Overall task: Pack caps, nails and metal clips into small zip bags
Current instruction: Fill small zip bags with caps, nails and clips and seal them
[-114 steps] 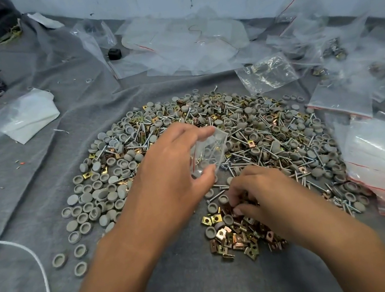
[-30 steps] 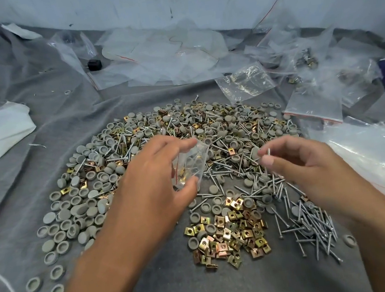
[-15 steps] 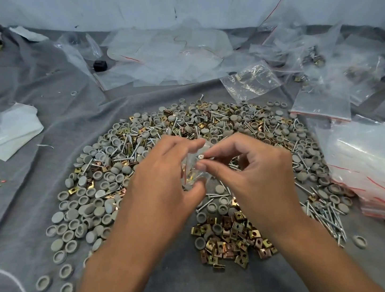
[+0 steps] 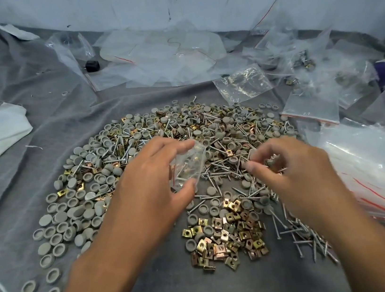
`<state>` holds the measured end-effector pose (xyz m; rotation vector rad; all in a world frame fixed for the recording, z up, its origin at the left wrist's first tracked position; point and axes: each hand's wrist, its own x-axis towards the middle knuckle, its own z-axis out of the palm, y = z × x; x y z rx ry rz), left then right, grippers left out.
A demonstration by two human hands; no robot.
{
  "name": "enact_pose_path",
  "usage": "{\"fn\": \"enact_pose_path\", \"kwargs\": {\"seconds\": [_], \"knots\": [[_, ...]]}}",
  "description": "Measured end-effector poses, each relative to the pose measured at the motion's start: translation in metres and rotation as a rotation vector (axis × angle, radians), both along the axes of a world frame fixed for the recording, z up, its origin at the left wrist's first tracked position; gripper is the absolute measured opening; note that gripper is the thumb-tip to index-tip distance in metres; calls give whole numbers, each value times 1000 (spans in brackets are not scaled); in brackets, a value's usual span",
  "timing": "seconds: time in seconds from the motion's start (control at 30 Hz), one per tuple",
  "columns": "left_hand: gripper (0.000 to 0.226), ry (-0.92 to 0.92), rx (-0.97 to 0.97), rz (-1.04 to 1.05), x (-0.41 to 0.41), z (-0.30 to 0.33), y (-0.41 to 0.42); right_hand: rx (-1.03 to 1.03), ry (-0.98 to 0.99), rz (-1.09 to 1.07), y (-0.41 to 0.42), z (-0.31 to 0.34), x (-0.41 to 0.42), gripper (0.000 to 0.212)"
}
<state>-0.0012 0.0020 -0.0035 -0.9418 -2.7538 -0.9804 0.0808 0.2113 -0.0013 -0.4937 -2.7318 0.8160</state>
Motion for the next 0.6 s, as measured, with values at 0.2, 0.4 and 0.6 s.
{"fn": "enact_pose_path", "kwargs": {"seconds": [0.2,0.4,0.6], "knots": [[62,2,-5,-2,0,-1,0,52,-677,-213,41,-11,6,28],[61,20,0,-4,0,0,1,100,-601,-184,32,-18,3,18],[61,17,5,-12,0,0,1,130,-583,-122,33,-23,1,14]]}}
